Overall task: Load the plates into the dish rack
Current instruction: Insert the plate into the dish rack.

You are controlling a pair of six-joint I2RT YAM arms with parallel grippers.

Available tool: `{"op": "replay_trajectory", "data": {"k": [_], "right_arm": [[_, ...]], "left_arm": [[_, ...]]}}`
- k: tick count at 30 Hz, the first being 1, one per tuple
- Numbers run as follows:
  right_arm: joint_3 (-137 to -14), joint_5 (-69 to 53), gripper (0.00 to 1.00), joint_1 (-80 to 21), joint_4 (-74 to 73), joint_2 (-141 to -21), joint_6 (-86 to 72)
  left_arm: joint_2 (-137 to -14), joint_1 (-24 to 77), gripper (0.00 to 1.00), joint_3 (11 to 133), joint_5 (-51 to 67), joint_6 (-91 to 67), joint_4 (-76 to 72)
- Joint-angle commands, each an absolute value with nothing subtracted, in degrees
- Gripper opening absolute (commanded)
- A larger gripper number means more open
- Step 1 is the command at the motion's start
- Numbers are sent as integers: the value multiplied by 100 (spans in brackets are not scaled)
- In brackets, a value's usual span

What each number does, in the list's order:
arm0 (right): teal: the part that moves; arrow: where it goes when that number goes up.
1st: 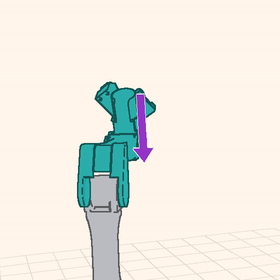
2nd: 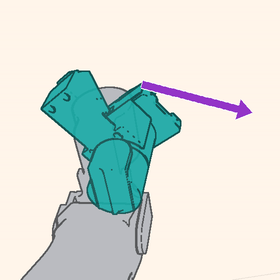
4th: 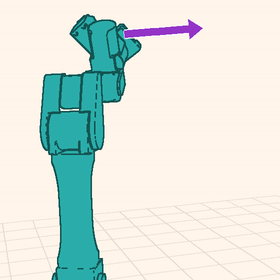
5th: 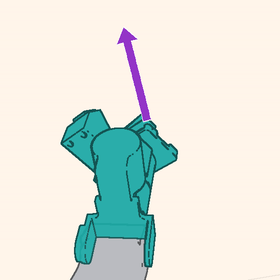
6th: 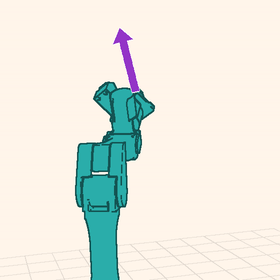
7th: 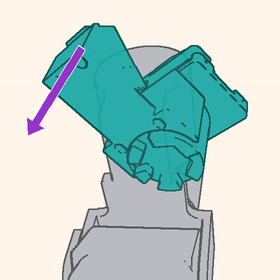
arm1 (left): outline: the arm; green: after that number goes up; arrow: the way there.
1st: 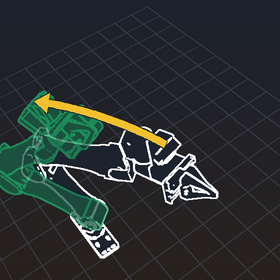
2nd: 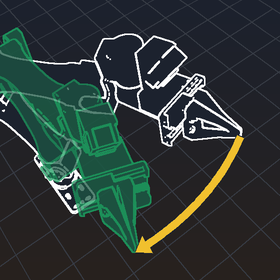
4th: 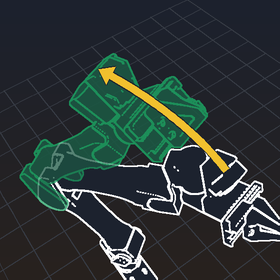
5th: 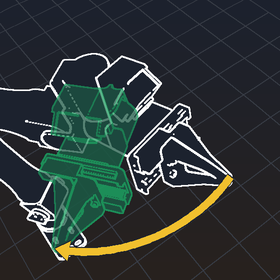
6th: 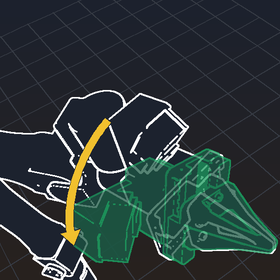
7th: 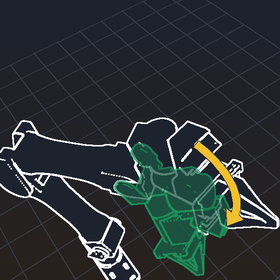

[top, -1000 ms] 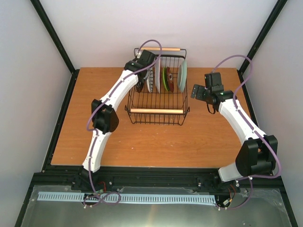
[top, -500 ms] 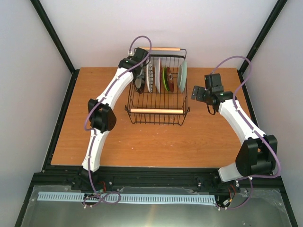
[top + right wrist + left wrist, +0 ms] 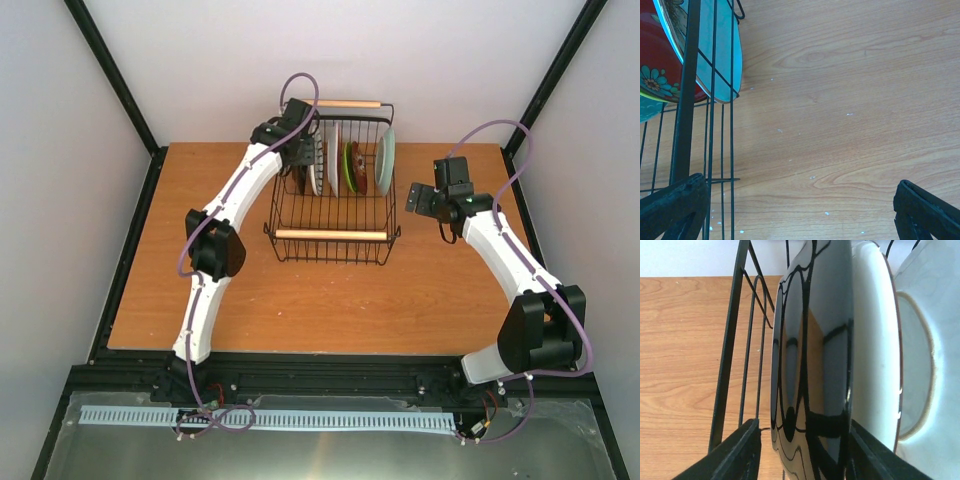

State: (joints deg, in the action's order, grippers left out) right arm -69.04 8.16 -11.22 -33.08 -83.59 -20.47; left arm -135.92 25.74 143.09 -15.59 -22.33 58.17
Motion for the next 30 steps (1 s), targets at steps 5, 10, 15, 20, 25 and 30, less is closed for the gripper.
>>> {"op": "replay_trajectory", "data": {"k": [5,10,15,20,25,30], "right_arm": [[-6855,816,100,-1090,-3175,-8251,-2012],[-6909,744,100,-1090,-3179,-8296,-2036],[-6917,686,100,-1090,-3175,-8321,-2040],[-6935,681,100,-1090,-3193,-8300,-2038],[-6934,712,100,-1090,-3195,-8220,-1994],[-6890,781,100,-1090,-3201,-8078,-1951]], "left_arm": [[-13355,2568,57,14382,-1664,-2073,5669],[-13246,2526,72,14378,-1916,-1996,5748],[-13055,2421,74,14311,-1992,-2021,5759],[-12790,2342,85,14231,-1914,-1996,5766],[-12130,2186,86,13772,-1735,-2034,5773],[-10726,1838,89,12602,-1319,-2091,5205]]}}
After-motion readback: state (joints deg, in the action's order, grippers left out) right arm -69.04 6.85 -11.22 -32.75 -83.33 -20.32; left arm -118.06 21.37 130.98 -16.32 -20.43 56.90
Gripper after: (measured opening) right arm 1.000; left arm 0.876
